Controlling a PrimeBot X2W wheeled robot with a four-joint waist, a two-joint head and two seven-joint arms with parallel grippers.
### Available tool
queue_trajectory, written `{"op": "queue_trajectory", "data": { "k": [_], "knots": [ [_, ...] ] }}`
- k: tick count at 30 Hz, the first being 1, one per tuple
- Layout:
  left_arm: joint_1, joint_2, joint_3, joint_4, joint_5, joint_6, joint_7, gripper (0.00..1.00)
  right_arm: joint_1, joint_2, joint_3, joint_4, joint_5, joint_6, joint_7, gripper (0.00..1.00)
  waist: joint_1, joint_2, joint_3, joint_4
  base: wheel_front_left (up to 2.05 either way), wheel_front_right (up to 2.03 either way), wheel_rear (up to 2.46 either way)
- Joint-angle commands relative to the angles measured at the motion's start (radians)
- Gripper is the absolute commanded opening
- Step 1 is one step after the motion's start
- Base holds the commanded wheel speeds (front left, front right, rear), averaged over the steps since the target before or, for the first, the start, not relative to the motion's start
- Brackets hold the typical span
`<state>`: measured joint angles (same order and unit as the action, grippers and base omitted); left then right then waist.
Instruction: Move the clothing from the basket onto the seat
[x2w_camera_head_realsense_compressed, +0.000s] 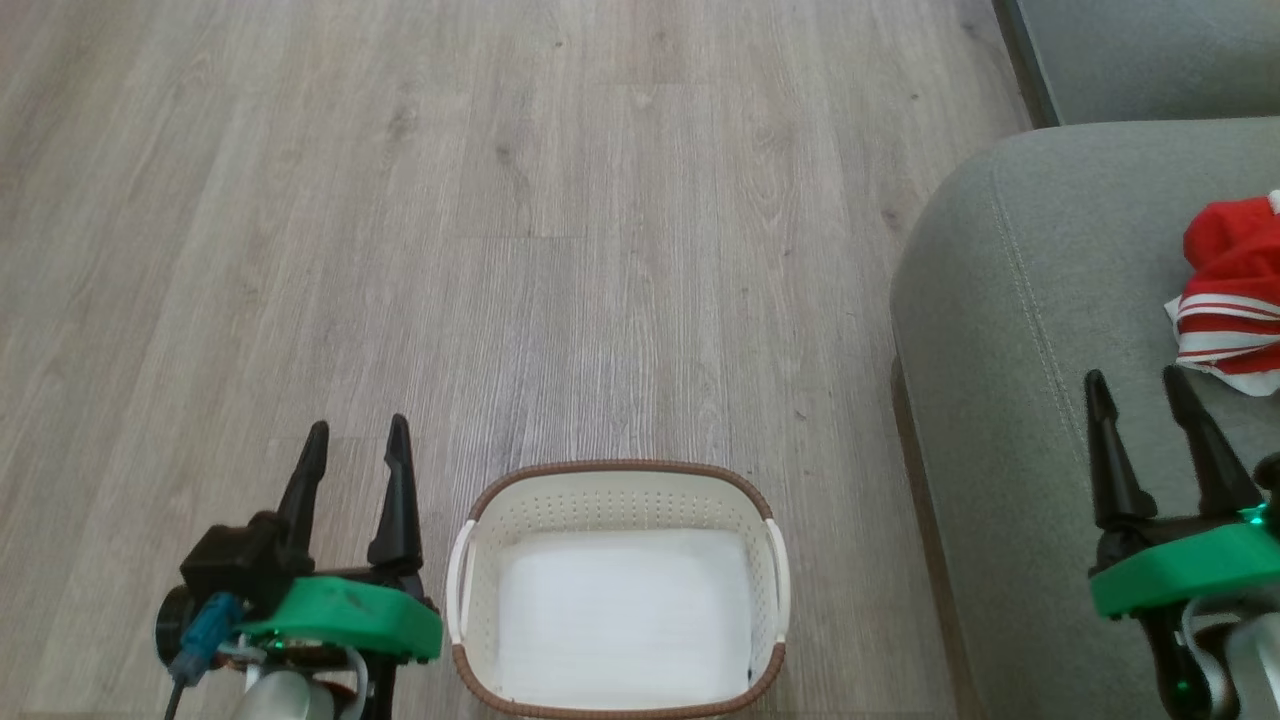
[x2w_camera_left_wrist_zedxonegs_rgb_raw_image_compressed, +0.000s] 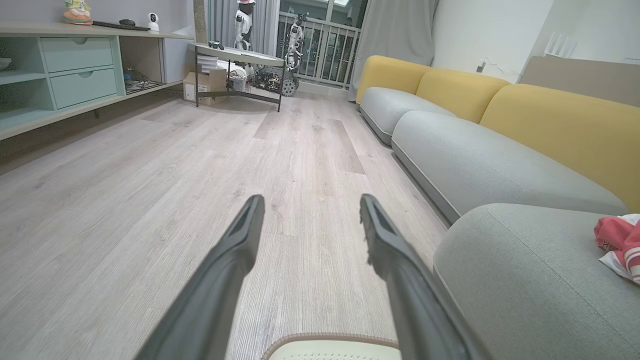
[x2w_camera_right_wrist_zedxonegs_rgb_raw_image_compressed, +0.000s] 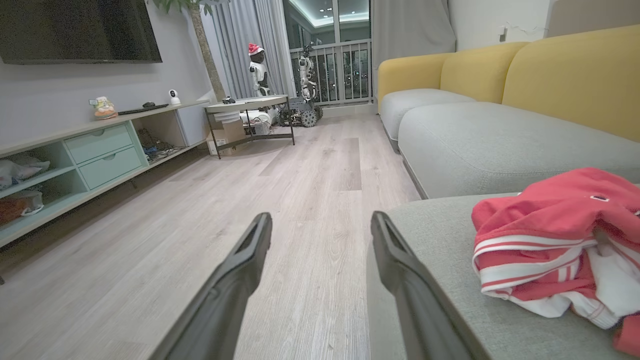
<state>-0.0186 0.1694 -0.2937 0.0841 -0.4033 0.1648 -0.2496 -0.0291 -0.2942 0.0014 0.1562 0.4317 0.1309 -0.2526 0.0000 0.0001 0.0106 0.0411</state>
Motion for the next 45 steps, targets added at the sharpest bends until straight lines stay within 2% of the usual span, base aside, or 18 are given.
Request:
{"op": "queue_trajectory", "data": {
  "k": [1,9,17,29,41,42,45],
  "knots": [
    [-0.031,-0.003,0.053,-0.028,0.014,-0.010,-0.012,1.00,-0.013,-0.008,0.011,-0.042,-0.011,0.000,-0.009,1.00,0.0000,-0.0001,0.001,-0.002,0.00,0.00,0.00],
    [-0.015,-0.068,0.136,0.008,0.083,-0.088,-0.012,1.00,-0.009,0.017,0.013,-0.062,-0.025,0.000,-0.009,1.00,0.0000,-0.0001,0.007,-0.017,0.00,0.00,0.00],
    [-0.016,-0.105,0.185,0.031,0.133,-0.135,-0.012,1.00,-0.011,0.014,0.018,-0.067,-0.024,0.000,-0.009,1.00,0.0000,-0.0001,0.009,-0.019,0.00,0.00,0.00],
    [-0.020,-0.117,0.209,0.048,0.159,-0.166,-0.012,1.00,-0.013,0.016,0.029,-0.059,-0.016,0.000,-0.009,1.00,0.0000,-0.0001,0.004,-0.019,0.00,0.00,0.00],
    [-0.024,-0.119,0.210,0.057,0.160,-0.171,-0.012,1.00,-0.010,0.021,0.037,-0.054,-0.015,0.000,-0.009,1.00,0.0000,-0.0001,-0.004,-0.022,0.00,0.00,0.00],
    [0.010,-0.119,0.176,0.086,0.155,-0.169,0.000,0.00,0.002,0.035,0.019,-0.024,-0.018,0.000,0.000,0.00,0.0000,-0.0001,-0.004,-0.022,0.00,0.00,0.00],
    [0.026,-0.120,0.173,0.132,0.152,-0.168,0.003,0.00,0.011,0.049,0.030,0.020,-0.016,0.000,0.002,0.00,0.0000,-0.0001,-0.004,-0.023,0.00,0.00,0.00]
  ]
}}
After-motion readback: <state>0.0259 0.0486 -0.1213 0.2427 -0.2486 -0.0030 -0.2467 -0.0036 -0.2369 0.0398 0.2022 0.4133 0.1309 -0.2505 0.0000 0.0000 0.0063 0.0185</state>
